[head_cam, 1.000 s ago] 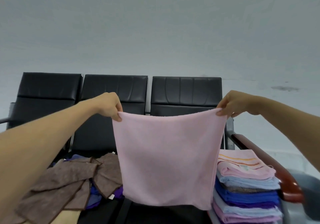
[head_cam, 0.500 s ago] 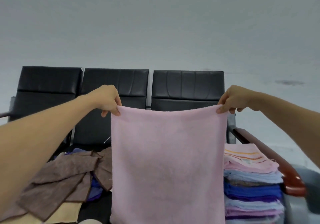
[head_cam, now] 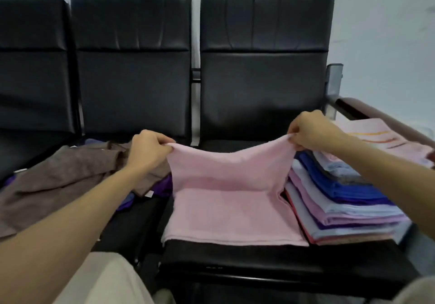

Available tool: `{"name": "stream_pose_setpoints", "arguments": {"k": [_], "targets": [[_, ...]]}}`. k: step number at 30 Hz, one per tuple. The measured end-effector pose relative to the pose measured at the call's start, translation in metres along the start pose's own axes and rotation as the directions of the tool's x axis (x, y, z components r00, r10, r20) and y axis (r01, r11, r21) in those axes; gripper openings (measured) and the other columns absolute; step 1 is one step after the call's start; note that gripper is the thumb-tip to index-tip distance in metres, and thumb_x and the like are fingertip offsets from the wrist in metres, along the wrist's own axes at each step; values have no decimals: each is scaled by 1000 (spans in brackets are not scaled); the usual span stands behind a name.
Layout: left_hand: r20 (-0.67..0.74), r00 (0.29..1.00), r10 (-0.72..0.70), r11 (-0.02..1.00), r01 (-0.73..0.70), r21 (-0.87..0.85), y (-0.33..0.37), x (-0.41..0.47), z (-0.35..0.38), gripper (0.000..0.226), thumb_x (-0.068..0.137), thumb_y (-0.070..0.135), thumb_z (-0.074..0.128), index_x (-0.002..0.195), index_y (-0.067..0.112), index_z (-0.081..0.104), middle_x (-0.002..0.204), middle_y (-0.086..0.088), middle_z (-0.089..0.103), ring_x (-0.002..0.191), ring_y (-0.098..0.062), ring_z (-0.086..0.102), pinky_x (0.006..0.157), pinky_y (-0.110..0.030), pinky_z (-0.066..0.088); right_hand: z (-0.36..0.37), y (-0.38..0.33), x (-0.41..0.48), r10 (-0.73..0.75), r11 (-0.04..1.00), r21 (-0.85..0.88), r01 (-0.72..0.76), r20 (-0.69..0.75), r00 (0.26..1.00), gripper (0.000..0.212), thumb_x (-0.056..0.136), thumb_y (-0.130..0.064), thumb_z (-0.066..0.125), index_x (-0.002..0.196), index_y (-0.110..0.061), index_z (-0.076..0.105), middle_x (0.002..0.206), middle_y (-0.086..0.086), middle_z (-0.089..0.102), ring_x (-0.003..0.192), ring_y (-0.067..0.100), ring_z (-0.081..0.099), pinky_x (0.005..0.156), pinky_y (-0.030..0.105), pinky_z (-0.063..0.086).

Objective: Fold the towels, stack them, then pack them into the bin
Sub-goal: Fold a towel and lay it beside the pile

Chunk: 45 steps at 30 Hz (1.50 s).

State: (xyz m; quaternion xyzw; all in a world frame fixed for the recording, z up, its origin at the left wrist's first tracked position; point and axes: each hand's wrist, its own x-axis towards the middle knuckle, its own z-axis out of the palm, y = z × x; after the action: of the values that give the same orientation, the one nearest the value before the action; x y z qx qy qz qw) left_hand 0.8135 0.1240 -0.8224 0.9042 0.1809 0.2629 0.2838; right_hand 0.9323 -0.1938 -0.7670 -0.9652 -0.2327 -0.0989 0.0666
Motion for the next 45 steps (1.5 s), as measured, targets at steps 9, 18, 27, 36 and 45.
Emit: {"name": "stream_pose_setpoints", "arguments": {"k": [9,18,27,36,45], "targets": [[115,992,48,998,-43,-49,-46,-48,8,6,79,15,76,83,19,76,64,18,65,56,7,58,53,-6,38,66,-16,-77,-86,970,-221,105,92,992,25,85,-6,48,103,-12,66,106,13,63,91,31,59,67,33,38],[358,933,39,992,6,-123,-78,-53,-5,8,87,3,65,79,5,64,77,-9,73,70,-14,67,71,-25,53,70,-2,-122,-62,996,76,55,96,993,18,83,-8,61,91,-14,76,84,14,73,81,36,66,74,41,51],[612,782,118,992,-63,-111,-95,-54,-6,18,78,1,74,73,17,70,72,2,73,71,-7,65,70,-18,50,82,-7,-132,-42,998,-19,53,376,926,22,82,-4,50,77,-13,69,54,3,63,41,10,57,47,21,49],[792,610,37,975,-196,105,-74,-55,14,12,90,28,64,87,36,72,89,22,72,89,4,64,85,-15,45,100,-21,-121,-108,988,-74,135,292,950,42,88,-59,51,92,-22,71,97,-4,69,87,15,63,81,34,52],[633,771,-76,940,-156,303,-45,-46,56,31,95,8,48,124,18,54,115,-4,59,96,-16,57,83,-25,43,159,-30,-108,-307,951,189,243,523,795,94,67,-81,6,151,-39,7,161,-5,-1,148,16,2,119,31,5]]}}
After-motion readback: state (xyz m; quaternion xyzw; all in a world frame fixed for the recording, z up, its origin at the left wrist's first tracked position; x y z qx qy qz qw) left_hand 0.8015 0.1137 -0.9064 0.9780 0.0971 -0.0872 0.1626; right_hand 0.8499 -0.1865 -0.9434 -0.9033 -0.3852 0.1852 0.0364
